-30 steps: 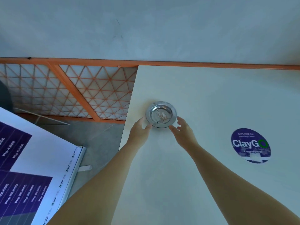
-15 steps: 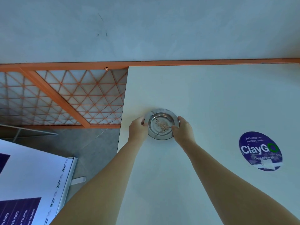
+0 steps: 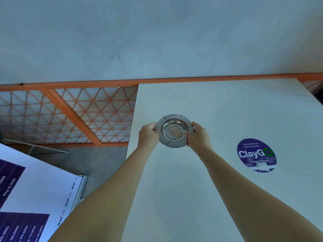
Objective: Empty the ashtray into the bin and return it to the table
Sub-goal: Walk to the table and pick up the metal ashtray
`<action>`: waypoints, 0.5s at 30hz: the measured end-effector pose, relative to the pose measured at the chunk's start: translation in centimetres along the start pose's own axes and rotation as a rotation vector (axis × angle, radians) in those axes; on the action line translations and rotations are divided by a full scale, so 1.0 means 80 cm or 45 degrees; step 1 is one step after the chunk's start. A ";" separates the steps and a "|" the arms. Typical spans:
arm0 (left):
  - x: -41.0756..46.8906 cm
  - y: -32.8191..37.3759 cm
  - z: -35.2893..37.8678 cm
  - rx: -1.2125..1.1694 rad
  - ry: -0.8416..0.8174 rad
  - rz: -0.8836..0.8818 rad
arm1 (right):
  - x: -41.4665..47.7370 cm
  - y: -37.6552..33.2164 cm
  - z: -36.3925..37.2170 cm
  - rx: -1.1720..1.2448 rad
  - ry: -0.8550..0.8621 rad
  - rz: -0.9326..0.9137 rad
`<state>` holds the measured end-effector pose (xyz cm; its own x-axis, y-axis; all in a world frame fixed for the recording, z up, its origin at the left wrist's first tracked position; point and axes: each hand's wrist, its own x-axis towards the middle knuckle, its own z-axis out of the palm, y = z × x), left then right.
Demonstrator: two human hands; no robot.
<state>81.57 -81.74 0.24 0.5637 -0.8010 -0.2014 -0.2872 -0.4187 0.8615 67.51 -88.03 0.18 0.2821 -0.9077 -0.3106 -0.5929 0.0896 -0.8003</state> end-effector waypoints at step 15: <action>-0.205 0.093 0.045 -0.120 -0.035 0.167 | -0.193 0.031 -0.159 -0.041 0.159 -0.191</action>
<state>67.42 -73.23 8.25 0.5043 -0.8582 -0.0962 -0.2820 -0.2689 0.9210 52.06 -79.04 9.51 0.2746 -0.9538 -0.1218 -0.5757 -0.0616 -0.8154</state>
